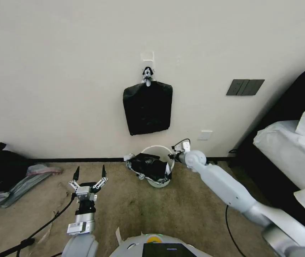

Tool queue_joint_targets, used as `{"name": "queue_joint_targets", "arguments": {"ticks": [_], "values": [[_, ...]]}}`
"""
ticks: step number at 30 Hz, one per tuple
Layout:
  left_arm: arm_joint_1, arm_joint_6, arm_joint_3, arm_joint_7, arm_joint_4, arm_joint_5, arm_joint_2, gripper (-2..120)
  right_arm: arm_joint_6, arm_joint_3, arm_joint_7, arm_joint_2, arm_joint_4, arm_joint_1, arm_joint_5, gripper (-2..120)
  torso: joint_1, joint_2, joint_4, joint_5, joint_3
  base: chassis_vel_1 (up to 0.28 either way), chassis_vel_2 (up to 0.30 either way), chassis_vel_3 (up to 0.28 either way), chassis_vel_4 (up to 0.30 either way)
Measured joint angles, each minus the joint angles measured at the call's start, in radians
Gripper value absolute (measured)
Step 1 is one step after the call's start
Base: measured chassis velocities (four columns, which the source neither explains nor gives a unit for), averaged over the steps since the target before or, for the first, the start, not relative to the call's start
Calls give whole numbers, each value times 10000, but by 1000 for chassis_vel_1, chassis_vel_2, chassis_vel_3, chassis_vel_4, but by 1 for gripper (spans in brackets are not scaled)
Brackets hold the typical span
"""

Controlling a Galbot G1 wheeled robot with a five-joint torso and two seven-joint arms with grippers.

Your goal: Place a trash bag onto the trash bin.

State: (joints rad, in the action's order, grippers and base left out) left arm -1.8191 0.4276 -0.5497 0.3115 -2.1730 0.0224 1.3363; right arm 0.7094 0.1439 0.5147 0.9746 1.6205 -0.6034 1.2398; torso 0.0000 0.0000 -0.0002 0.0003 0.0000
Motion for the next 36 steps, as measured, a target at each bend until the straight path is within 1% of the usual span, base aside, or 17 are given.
{"name": "queue_joint_targets", "arguments": {"ticks": [3, 4, 7, 8, 10, 11, 12, 13, 14, 16, 17, 18, 19, 25, 26, 29, 36], "values": [[107, -134, 102, -7, -47, -1, -52, 100, -19, -876, 1547, 22, 991, -707, 1092, 4, 0, 0, 5, -7, 0, 0, 0, 0, 0], [107, -134, 102, -7, -47, -1, -52, 100, -19, -876, 1547, 22, 991, -707, 1092, 4, 0, 0, 5, -7, 0, 0, 0, 0, 0], [153, -242, 152, -21, -174, -1, -118, 100, -266, -1746, 3140, 275, 2036, -1689, 1843, 4, 1, 0, 2, -3, 0, 0, 0, 0, 0], [153, -242, 152, -21, -174, -1, -118, 100, -266, -1746, 3140, 275, 2036, -1689, 1843, 4, 1, 0, 2, -3, 0, 0, 0, 0, 0], [140, -271, 148, -28, -240, -2, -160, 100, -742, -2018, 3857, 511, 2490, -2282, 1869, 4, 0, 0, 2, -4, -1, 0, 0, 0, 0], [140, -271, 148, -28, -240, -2, -160, 100, -742, -2018, 3857, 511, 2490, -2282, 1869, 4, 0, 0, 2, -4, -1, 0, 0, 0, 0], [112, -283, 114, -31, -278, -14, -192, 100, -1174, -2092, 4152, 678, 2758, -2711, 1595, 4, 0, 0, 2, -1, 0, 0, 0, 0, 0], [89, -295, 87, -33, -303, -23, -207, 100, -1465, -2114, 4258, 783, 2938, -2982, 1307, 4, 0, 0, 3, -1, 0, 0, 0, 0, 0], [89, -295, 87, -33, -303, -23, -207, 100, -1465, -2114, 4258, 783, 2938, -2982, 1307, 4, 0, 0, 3, -1, 0, 0, 0, 0, 0], [52, -328, 10, -35, -351, -75, -223, 100, -1946, -2122, 4403, 1046, 3358, -3587, 664, 4, 0, 0, 0, -4, -1, 0, 0, 0, 0], [55, -344, -18, -35, -352, -95, -227, 100, -2144, -2121, 4455, 1200, 3511, -3839, 363, 4, 0, 0, 2, -1, -1, 0, 0, 0, 0], [55, -344, -18, -35, -352, -95, -227, 100, -2144, -2121, 4455, 1200, 3511, -3839, 363, 4, 0, 0, 2, -1, -1, 0, 0, 0, 0], [70, -350, -44, -35, -352, -103, -231, 100, -2394, -2129, 4486, 1399, 3646, -4124, -51, 4, 0, 1, 5, -6, -1, 0, 0, 0, 0], [3, -358, -51, -37, -422, -114, -192, 100, -2579, -2206, 4282, 1764, 3968, -5188, -1081, 4, 0, 0, 1, -3, -1, 0, 0, 0, 0], [3, -358, -51, -37, -422, -114, -192, 100, -2579, -2206, 4282, 1764, 3968, -5188, -1081, 4, 0, 0, 1, -3, -1, 0, 0, 0, 0], [-42, -354, -4, -39, -415, -109, -164, 100, -2860, -2203, 4059, 2162, 3918, -5661, -1645, 4, 0, 0, 1, -3, 0, 0, 0, 0, 0], [-131, -341, 24, -39, -472, -76, -151, 100, -3234, -2153, 4065, 2503, 3745, -5706, -1775, 4, 0, 0, 4, -3, -1, 0, 0, 0, 0]]}}
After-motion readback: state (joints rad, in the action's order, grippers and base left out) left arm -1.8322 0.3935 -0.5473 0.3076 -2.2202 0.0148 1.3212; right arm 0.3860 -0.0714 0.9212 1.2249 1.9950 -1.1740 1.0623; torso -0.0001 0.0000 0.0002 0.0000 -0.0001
